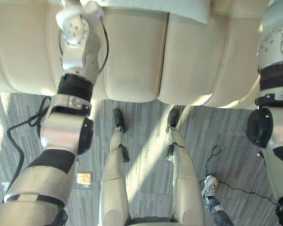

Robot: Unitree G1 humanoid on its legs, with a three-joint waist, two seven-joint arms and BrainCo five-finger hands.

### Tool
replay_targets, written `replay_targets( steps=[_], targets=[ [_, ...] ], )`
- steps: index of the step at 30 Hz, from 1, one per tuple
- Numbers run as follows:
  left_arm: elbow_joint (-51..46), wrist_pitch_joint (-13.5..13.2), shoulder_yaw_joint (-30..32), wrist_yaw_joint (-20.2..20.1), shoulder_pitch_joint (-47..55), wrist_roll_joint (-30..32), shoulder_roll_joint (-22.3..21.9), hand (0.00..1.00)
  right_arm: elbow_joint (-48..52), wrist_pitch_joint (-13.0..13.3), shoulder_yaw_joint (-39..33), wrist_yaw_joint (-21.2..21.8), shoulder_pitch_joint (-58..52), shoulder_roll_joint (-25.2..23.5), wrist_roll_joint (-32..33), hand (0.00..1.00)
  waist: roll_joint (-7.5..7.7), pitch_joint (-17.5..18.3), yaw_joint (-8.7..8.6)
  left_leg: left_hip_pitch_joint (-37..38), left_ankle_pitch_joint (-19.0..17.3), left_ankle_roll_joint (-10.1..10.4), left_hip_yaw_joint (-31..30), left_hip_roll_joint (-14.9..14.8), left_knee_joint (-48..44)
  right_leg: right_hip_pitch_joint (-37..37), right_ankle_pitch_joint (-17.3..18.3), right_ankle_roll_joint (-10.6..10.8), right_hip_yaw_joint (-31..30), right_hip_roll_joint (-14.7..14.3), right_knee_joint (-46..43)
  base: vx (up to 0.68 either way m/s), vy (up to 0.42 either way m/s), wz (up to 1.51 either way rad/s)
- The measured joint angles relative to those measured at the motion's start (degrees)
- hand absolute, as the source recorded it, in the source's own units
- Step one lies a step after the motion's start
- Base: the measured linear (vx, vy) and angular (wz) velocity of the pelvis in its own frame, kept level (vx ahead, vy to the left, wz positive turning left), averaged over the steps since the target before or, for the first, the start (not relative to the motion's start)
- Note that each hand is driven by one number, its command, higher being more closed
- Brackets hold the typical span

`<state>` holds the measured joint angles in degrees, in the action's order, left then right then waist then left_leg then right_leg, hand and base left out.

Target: Pick up cushions and gather them together orderly.

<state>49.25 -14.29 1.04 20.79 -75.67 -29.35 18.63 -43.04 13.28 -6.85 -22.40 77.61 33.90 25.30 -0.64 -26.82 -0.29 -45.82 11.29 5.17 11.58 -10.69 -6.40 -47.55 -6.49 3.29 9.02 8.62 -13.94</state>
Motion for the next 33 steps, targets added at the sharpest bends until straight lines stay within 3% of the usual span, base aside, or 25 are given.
replay_targets(
  steps=[5,8,15,18,20,24,29,33],
  targets=[
    [-5.86,-0.04,0.59,0.12,5.98,0.27,-1.2,0.0,2.76,-0.32,-2.67,1.64,-11.38,-0.38,2.21,0.0,0.05,-0.02,0.34,4.12,1.06,-0.5,2.17,-0.36,2.3,3.15,0.56,0.18,0.22,0.17,0.04,-0.01,-0.045,0.03],
    [-12.74,-0.29,-1.8,0.2,14.94,4.05,-4.18,0.0,7.89,-0.26,-6.51,2.29,-21.97,-4.03,2.23,0.0,0.06,-0.01,0.34,7.17,1.2,-0.36,1.96,-0.08,2.36,6.51,1.63,0.31,0.73,0.39,-0.05,0.05,-0.055,0.1],
    [-21.71,0.07,-10.18,-3.11,42.1,12.61,-12.72,0.0,20.49,0.22,-6.95,5.39,-50.37,-20.75,-0.69,0.0,0.87,0.59,0.71,16.67,-1.93,0.46,1.35,0.24,2.12,16.16,5.81,0.67,2.09,0.73,-1.34,0.07,-0.071,0.09],
    [-21.67,0.83,-11.56,-6.65,53.62,15.92,-13.04,0.0,21.03,0.19,-6.18,8.08,-63.28,-27.78,-3.11,0.0,2.43,4.18,1.03,19.4,-3.5,0.75,1.62,-0.01,2.06,18.69,7.47,0.65,2.09,0.56,-1.69,0.09,-0.055,-0.02],
    [-21.23,1.29,-11.44,-8.32,59.52,17.19,-12.91,0.0,19.93,0.19,-6.14,9.47,-69.38,-30.59,-5.1,0.0,3.11,5.1,1.13,22.49,-4.44,1.1,1.81,-0.2,2.18,21.88,8.13,0.67,2.13,0.32,-0.83,0.13,-0.043,-0.05],
    [-11.6,1.97,-8.27,-11.28,70.36,20.72,-13.04,0.0,10.92,-0.52,-5.86,12.56,-79.7,-32.34,-8.0,0.0,3.14,12.33,1.03,27.63,-5.32,1.98,2.52,-0.24,3.49,28.14,7.93,1.06,2.16,-0.32,3.66,0.14,0.0,-0.06],
    [1.26,3.55,-2.75,-12.51,76.21,24.6,-12.77,0.0,1.87,-1.28,-5.9,14.87,-83.93,-33.25,-10.98,0.0,2.9,16.29,0.99,35.06,-5.64,2.33,3.54,0.24,6.74,35.32,7.69,1.57,1.86,-0.65,7.42,0.1,0.022,-0.05],
    [6.28,3.78,-1.4,-13.83,79.6,27.21,-12.78,0.0,-3.68,-2.3,-5.88,16.1,-85.18,-33.34,-14.04,0.0,2.45,18.85,0.94,39.3,-5.71,2.41,3.69,0.84,8.92,39.3,7.5,2.0,1.74,-0.56,9.55,0.05,0.027,-0.03]
  ],
)
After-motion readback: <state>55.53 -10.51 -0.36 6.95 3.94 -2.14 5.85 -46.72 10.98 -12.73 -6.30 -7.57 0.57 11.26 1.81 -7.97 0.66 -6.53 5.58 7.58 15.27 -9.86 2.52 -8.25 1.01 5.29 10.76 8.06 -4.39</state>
